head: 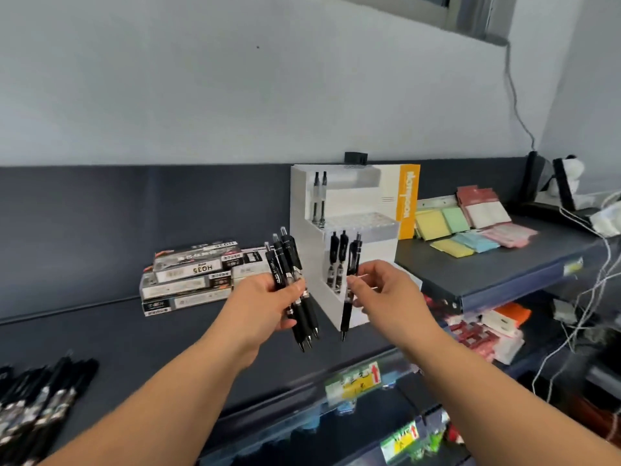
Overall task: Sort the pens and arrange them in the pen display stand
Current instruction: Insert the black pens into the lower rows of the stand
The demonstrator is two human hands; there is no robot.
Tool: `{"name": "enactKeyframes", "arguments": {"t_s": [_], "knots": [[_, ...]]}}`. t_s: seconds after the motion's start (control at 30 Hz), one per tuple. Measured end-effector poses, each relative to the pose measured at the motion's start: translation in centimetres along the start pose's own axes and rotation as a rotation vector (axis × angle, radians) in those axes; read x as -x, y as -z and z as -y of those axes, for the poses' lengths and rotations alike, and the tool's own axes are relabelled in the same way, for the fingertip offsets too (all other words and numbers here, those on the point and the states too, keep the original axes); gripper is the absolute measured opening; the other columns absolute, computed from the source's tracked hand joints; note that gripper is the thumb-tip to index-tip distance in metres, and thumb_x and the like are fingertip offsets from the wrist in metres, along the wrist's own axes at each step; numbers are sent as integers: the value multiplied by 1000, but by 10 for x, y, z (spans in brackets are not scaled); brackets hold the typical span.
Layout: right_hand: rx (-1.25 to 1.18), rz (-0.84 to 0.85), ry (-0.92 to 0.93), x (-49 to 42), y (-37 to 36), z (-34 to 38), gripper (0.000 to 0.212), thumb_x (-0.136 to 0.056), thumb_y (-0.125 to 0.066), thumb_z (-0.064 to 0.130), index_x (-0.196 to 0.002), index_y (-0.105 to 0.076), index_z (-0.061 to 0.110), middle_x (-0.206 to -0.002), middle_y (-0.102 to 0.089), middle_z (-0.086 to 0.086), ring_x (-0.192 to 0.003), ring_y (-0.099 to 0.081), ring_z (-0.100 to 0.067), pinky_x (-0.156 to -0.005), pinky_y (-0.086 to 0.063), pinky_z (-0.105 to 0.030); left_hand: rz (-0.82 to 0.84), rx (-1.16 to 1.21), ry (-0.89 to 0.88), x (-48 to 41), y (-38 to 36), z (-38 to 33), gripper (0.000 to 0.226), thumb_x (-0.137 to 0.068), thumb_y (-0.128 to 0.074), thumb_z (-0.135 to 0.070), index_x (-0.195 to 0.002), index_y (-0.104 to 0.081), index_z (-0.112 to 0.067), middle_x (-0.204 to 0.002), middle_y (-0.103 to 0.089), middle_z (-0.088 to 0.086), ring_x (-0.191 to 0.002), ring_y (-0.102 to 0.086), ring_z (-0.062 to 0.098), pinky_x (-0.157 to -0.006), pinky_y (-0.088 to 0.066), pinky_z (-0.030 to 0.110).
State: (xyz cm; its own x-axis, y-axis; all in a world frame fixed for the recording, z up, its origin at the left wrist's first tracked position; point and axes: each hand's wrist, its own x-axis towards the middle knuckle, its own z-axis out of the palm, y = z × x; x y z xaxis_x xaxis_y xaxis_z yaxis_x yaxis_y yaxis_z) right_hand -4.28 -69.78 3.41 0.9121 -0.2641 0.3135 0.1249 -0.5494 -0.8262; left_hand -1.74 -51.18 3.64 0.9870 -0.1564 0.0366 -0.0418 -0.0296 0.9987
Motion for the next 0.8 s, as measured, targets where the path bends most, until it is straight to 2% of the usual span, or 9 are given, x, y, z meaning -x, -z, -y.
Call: {"name": "enactKeyframes", "arguments": {"t_s": [0.07, 0.17, 0.3, 0.4, 0.57, 0.67, 0.8], "knots": [[9, 8, 9, -15, 16, -10, 16, -95, -57, 29, -110, -56, 24, -89, -68, 8, -81, -67, -11, -77, -52, -32, -21, -16, -1, -8, -16, 2, 11, -89, -67, -25, -90, -69, -14, -100, -72, 9, -82, -62, 20, -67, -57, 27], [7, 10, 17, -33, 26, -20, 14, -95, -57, 26, -108, -57, 20, -97, -68, 9, -76, -68, -8, -78, -54, -34, -52, -38, 2, -18, -29, 4, 13, -88, -67, -26, -91, -70, -13, -98, -74, 5, -86, -67, 23, -69, -58, 29], [-181, 0, -21, -53, 28, -24, 10, -97, -52, 17, -106, -55, 13, -104, -66, 0, -71, -71, -10, -71, -59, -32, -72, -33, -7, -32, -36, 6, 13, -88, -67, -25, -94, -70, -14, -97, -74, 2, -85, -67, 20, -70, -59, 29], [-276, -7, -40, -66, 25, -24, 8, -98, -49, 14, -106, -52, 13, -107, -64, -4, -74, -73, -15, -73, -60, -34, -60, -33, -5, -45, -37, 8, 13, -88, -68, -26, -93, -70, -14, -99, -74, 3, -87, -67, 23, -69, -58, 29], [-47, -21, 73, -88, 19, -25, 7, -98, -51, 17, -104, -52, 18, -103, -65, 6, -72, -71, -4, -77, -59, -40, -27, -10, -29, -65, -37, 7, 10, -88, -67, -23, -92, -70, -14, -97, -74, 5, -81, -65, 19, -65, -55, 27], [57, 16, 135, -97, 18, -28, 8, -98, -51, 17, -105, -53, 19, -98, -64, 13, -74, -70, -2, -80, -57, -39, -12, -3, -38, -72, -36, 11, 8, -89, -67, -22, -91, -71, -16, -94, -75, 3, -82, -67, 19, -63, -53, 26], [123, 80, 162, -107, 17, -32, 7, -98, -51, 19, -105, -53, 22, -100, -63, 11, -72, -69, 0, -80, -57, -39, -12, -3, -32, -78, -34, 16, 8, -89, -66, -22, -91, -71, -16, -91, -75, 1, -82, -67, 18, -63, -53, 26]]}}
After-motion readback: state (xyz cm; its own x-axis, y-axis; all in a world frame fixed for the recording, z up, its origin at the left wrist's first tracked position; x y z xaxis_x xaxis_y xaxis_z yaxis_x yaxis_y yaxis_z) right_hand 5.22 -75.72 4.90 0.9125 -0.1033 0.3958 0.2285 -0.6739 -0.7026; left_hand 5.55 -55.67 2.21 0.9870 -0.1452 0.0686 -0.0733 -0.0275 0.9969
